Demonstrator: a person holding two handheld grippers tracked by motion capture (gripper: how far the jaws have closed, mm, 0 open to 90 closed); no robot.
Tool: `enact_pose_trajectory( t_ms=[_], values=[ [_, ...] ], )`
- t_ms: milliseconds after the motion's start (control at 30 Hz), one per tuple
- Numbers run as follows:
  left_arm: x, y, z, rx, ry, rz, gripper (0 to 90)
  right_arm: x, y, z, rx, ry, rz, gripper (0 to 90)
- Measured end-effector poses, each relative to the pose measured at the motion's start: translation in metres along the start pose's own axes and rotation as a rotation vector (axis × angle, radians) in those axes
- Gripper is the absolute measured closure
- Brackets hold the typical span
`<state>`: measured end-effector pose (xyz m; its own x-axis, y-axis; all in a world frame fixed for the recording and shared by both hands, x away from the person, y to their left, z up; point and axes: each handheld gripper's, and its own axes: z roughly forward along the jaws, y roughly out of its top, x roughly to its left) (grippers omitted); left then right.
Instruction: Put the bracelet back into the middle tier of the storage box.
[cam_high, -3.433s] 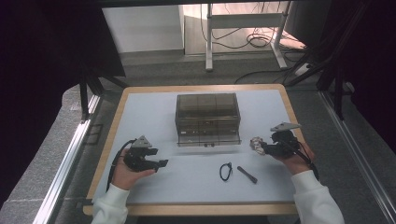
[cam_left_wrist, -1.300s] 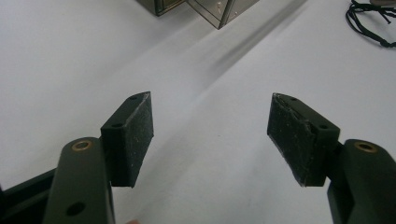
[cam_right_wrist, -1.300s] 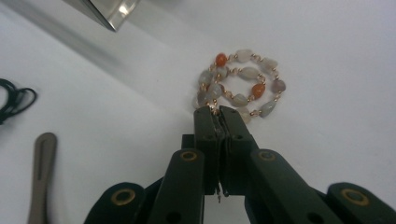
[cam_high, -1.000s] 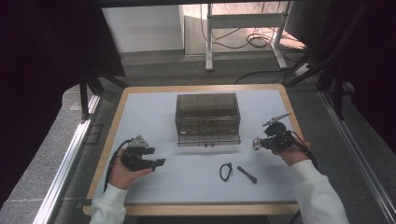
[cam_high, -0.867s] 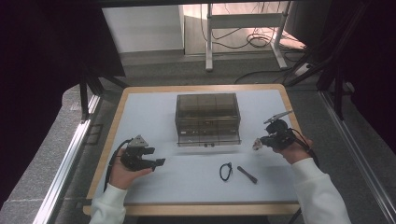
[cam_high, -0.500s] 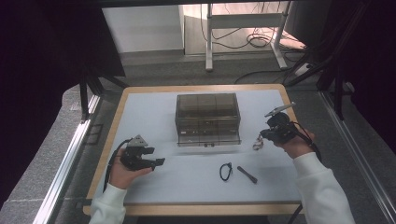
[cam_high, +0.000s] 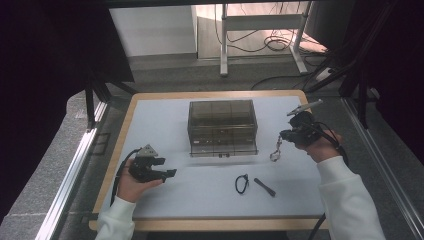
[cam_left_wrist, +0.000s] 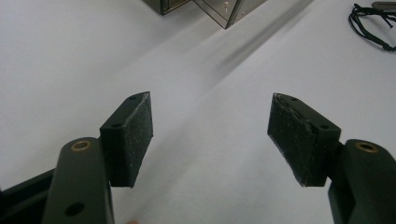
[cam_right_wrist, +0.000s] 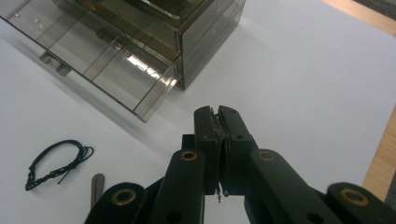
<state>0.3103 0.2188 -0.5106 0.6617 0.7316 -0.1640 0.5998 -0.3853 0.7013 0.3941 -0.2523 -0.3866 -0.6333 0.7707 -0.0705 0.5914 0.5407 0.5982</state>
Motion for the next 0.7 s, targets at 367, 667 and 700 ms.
enact_pose_trajectory(
  t_ms=[367,667,700],
  values=[
    [0.001,0.0,0.001,-0.001,0.001,-0.002,31.5,-0.002,0.009,-0.011,-0.021,0.017,-0.009,87.4],
    [0.001,-0.001,0.001,-0.008,0.001,-0.014,31.5,-0.003,0.018,-0.018,-0.012,0.017,-0.013,87.5],
    [0.002,-0.001,0.001,-0.008,0.002,-0.012,31.6,-0.003,0.019,-0.019,-0.014,0.016,-0.017,87.5]
  ],
)
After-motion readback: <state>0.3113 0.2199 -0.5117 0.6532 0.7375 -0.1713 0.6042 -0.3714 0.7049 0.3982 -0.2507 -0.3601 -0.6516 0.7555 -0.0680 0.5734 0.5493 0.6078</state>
